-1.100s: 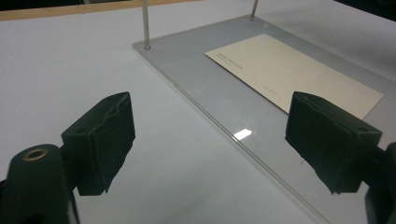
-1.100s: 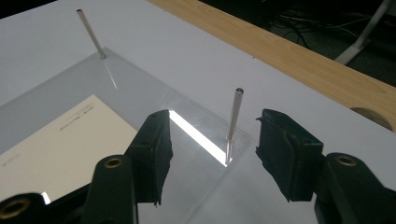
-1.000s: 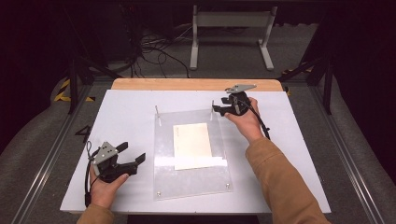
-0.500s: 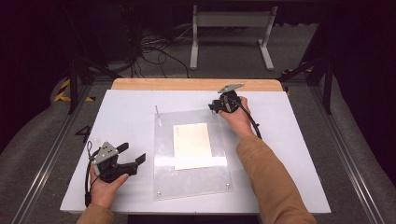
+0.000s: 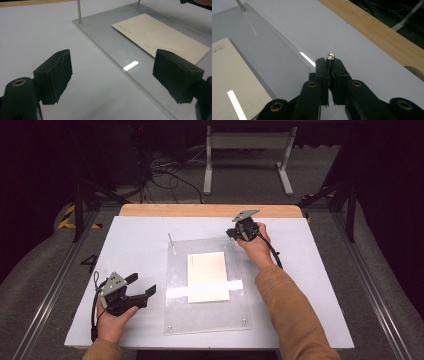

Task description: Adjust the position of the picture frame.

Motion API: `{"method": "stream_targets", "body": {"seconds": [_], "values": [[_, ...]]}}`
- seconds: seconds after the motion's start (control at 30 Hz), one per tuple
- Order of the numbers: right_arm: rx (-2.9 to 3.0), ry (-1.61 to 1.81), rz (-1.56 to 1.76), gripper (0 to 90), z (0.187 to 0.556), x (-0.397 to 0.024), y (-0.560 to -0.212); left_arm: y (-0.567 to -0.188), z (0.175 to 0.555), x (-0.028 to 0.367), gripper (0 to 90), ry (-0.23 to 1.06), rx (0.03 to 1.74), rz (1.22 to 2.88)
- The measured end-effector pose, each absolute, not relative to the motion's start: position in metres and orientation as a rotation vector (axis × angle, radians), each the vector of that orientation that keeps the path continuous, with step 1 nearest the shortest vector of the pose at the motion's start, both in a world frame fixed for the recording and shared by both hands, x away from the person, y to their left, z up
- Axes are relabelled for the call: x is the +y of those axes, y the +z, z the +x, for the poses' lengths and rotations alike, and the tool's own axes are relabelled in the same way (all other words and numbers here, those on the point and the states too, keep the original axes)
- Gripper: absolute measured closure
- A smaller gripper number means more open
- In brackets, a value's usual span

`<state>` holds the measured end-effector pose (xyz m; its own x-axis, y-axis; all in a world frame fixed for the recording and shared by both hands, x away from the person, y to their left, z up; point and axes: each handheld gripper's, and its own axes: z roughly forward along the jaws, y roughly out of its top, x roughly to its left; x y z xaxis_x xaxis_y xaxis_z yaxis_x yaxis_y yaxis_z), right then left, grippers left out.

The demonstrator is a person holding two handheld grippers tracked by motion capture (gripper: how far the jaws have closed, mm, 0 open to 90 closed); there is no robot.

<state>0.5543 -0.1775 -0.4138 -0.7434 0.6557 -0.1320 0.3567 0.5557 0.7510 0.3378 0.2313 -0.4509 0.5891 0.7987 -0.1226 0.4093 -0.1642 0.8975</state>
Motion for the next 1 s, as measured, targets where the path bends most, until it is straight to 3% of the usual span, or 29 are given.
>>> {"method": "stream_targets", "body": {"seconds": [0.37,1.0], "values": [[2.378,1.014,0.770,85.3,0.526,-0.204,-0.394,-0.454,0.335,0.218,17.1,0.447,0.971,1.850],[2.411,1.045,0.872,85.2,0.514,-0.232,-0.423,-0.459,0.281,0.194,43.4,0.202,0.638,2.128]]}}
